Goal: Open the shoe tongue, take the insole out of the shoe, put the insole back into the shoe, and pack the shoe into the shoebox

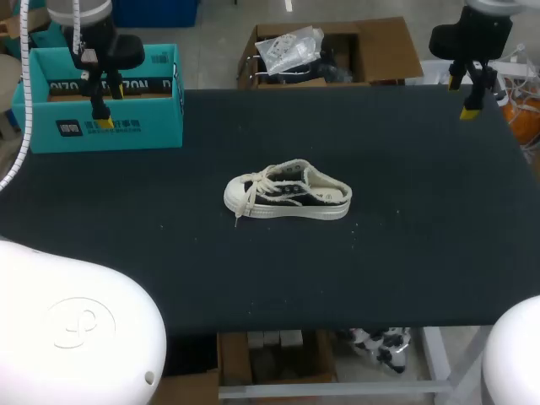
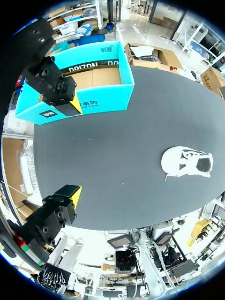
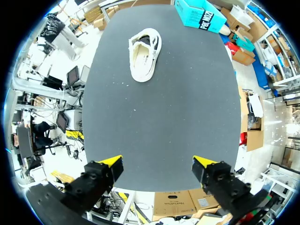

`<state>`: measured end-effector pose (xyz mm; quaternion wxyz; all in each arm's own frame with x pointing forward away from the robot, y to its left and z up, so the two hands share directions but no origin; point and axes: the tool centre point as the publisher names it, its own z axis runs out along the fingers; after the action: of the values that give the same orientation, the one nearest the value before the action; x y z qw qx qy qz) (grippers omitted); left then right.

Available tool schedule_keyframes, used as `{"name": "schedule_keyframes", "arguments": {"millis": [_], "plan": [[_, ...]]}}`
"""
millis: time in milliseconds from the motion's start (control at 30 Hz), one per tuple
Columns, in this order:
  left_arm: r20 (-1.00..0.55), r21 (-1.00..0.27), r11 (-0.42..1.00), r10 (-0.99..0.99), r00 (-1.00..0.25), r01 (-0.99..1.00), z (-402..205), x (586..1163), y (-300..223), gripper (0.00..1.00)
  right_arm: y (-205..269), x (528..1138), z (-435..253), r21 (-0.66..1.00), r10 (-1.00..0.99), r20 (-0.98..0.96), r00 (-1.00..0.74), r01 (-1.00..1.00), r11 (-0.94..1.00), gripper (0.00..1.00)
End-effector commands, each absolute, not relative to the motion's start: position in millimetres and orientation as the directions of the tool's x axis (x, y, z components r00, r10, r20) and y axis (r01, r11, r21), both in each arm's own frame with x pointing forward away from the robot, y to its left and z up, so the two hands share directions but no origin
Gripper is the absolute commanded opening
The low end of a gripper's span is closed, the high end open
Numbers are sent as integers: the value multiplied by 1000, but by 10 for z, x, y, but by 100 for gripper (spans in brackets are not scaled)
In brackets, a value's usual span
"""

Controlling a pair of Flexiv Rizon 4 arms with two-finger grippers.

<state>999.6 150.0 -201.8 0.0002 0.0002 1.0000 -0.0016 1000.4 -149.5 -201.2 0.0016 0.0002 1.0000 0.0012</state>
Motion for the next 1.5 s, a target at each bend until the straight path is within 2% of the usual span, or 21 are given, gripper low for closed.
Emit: {"name": "schedule_keyframes", "arguments": {"millis": [33,767,1000,1200,1233,1500], "plan": [[1,-1,1000,0,-1000,0,-2013,9995,1499,100,-1495,10004,-2005,1,1,-1,-1000,1,1000,100],[11,2,1000,-10,-1000,-10,-2015,9977,1461,100,-1495,10004,-2005,1,1,-1,-1000,1,1000,100],[105,50,975,-221,-970,-217,-2070,9760,1155,100,-1314,9816,-2282,167,21,5,-1000,22,986,100],[163,42,882,-470,-868,-470,-2108,9567,937,100,-966,9657,-2629,308,39,15,-999,42,950,100],[129,57,860,-509,-851,-507,-2118,9533,903,100,-888,9628,-2680,334,29,5,-1000,29,942,100],[147,-12,780,-617,-773,-625,-2196,9341,791,100,-450,9477,-2939,484,76,-50,-996,42,874,100]]}}
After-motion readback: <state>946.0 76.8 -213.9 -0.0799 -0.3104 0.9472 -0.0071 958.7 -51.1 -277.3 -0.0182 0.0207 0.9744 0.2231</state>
